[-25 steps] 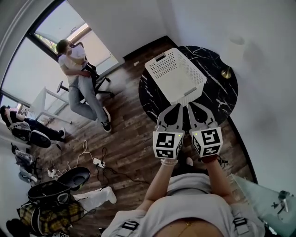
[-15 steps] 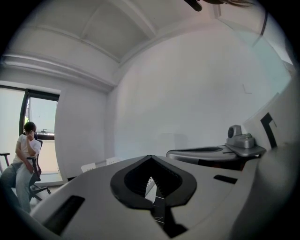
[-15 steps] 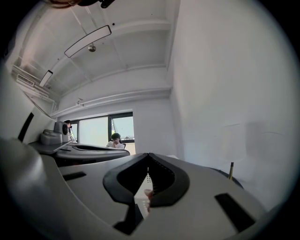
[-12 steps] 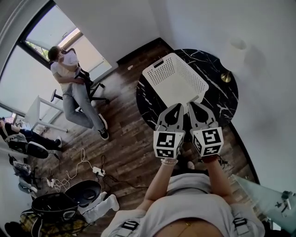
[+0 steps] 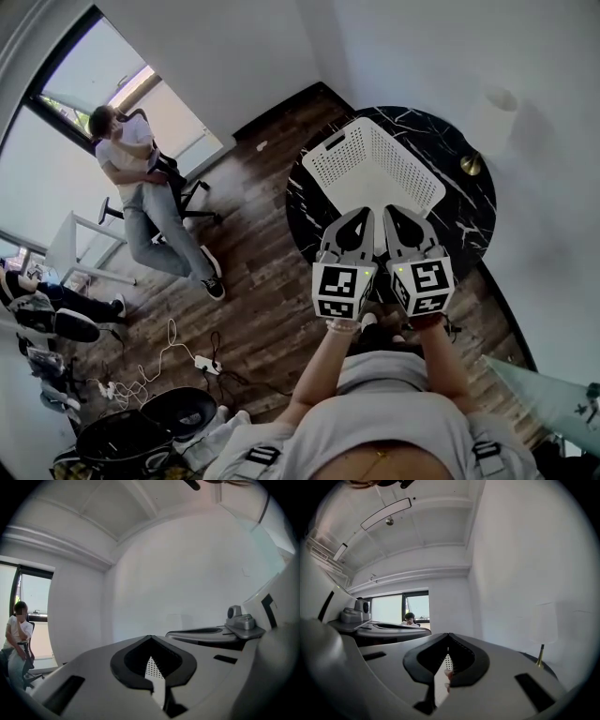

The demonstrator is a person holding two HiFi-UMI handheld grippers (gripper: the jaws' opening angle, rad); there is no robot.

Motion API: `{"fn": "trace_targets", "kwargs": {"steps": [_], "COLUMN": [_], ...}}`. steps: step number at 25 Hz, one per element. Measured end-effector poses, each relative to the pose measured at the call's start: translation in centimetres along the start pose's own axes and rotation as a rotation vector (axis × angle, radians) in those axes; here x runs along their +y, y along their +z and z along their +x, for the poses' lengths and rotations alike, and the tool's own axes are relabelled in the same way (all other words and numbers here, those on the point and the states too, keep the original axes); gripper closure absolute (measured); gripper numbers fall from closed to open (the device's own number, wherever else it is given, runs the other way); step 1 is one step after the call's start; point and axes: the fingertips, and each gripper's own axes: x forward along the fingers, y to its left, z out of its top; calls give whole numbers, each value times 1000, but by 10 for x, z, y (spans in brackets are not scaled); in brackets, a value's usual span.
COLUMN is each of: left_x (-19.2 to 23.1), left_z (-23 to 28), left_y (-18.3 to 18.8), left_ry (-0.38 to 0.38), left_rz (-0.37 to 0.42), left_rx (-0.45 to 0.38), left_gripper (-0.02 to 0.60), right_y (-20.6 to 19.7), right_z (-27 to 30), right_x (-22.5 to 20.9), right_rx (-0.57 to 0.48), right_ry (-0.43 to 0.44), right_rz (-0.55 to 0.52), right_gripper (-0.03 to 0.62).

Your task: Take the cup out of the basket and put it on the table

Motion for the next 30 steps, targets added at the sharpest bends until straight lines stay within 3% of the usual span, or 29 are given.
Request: {"fn": "trace_targets", "kwargs": {"steps": [14,30], "left_x": [29,61], "left_z": [5,38], "left_y": [-15,-20], "left_ry": [-68,5], "left_rz": [-2,-41], "left_rx": [19,40], "left_gripper": [575,575], "right_y": [-11,-13], "right_z": [28,75], "right_x": [13,0], "right_rx": [18,60], "right_ry": [-69,-10], "right_rz": [-1,-12], "right_gripper": [585,585]}}
